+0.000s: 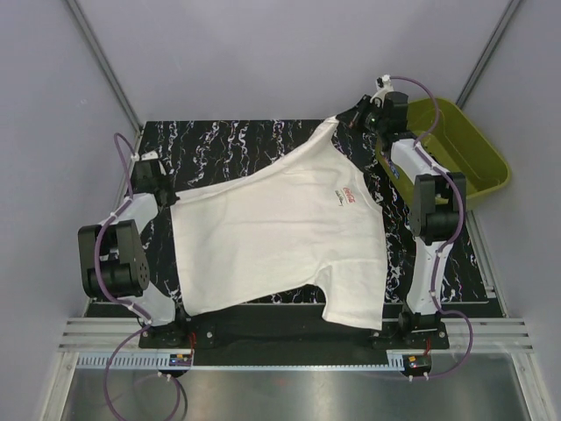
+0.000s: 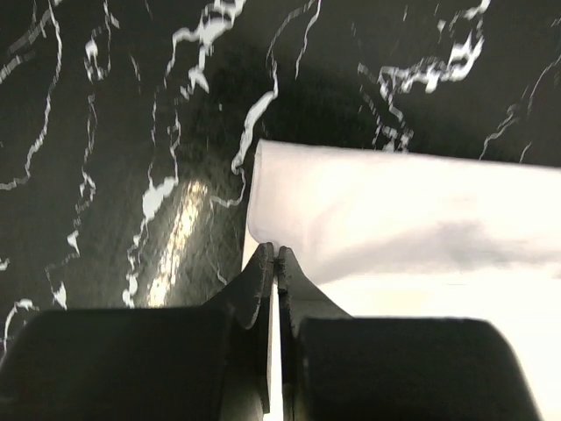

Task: Fold and stack the t-shirts
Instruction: Fold the tshirt

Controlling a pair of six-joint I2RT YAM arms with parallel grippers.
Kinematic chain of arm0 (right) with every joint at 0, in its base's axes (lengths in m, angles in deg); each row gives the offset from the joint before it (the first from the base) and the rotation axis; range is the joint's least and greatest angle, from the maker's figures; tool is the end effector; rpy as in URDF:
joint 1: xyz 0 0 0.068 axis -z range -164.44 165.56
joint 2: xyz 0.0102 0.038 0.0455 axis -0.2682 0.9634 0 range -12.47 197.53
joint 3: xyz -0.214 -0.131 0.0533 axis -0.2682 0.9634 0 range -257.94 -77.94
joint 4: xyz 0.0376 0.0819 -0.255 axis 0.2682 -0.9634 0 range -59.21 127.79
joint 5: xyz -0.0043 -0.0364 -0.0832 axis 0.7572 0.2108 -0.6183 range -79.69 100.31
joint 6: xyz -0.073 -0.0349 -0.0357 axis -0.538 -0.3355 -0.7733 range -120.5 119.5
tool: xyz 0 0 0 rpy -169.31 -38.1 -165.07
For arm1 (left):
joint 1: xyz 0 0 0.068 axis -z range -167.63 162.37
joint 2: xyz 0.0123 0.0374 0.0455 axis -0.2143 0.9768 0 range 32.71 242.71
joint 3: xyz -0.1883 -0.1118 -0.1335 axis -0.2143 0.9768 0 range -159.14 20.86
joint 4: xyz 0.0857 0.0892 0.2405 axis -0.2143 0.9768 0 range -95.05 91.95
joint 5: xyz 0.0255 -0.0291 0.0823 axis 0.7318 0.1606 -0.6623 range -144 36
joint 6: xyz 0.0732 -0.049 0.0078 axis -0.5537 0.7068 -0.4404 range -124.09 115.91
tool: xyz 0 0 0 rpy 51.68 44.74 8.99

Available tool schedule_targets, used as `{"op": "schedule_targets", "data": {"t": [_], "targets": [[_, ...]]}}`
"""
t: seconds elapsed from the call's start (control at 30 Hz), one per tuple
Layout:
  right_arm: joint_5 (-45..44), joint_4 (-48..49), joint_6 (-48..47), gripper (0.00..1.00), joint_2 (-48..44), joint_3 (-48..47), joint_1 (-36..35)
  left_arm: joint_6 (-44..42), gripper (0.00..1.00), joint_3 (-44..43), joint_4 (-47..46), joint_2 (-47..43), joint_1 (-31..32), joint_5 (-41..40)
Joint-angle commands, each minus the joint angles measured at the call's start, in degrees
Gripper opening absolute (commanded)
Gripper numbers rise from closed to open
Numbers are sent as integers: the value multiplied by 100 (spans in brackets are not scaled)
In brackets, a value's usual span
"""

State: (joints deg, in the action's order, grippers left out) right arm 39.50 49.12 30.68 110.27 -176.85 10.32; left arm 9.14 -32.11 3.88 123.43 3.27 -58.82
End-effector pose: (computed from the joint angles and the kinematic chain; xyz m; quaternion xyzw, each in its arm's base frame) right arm 0.5441 0.0883 0.2425 0.0156 0.7708 0.3760 0.5140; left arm 0.3601 0.0644 0.1414 -0.1951 0.9080 0.0258 0.3700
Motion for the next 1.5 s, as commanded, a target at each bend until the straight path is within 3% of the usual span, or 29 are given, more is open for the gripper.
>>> {"op": "schedule_targets", "data": {"t": [0.0, 0.13, 0.43, 0.63, 0.7, 0.97, 1.47], "targets": [[166, -166, -305, 0, -74, -392, -39, -119, 0, -460, -392, 86, -56, -45], [0, -517, -490, 0, -399, -146, -48, -111, 0, -626, -138, 218, -57, -37], [-299, -703, -516, 0, -2041, 1522, -39, -163, 0, -636, 574, 192, -65, 52], [-484, -939, -578, 0, -2517, 2104, -39, 38, 0, -495, 970, 60, -57, 69], [-555, -1290, -666, 0, -2562, 2139, -39, 144, 0, -556, 1207, 104, -57, 43], [-677, -1230, -560, 0, -2940, 2912, -39, 311, 0, -609, 1541, 262, -56, 192], [-827, -1441, -639, 0, -3133, 3185, -30, 558, 0, -187, 1753, -63, -56, 139]]}}
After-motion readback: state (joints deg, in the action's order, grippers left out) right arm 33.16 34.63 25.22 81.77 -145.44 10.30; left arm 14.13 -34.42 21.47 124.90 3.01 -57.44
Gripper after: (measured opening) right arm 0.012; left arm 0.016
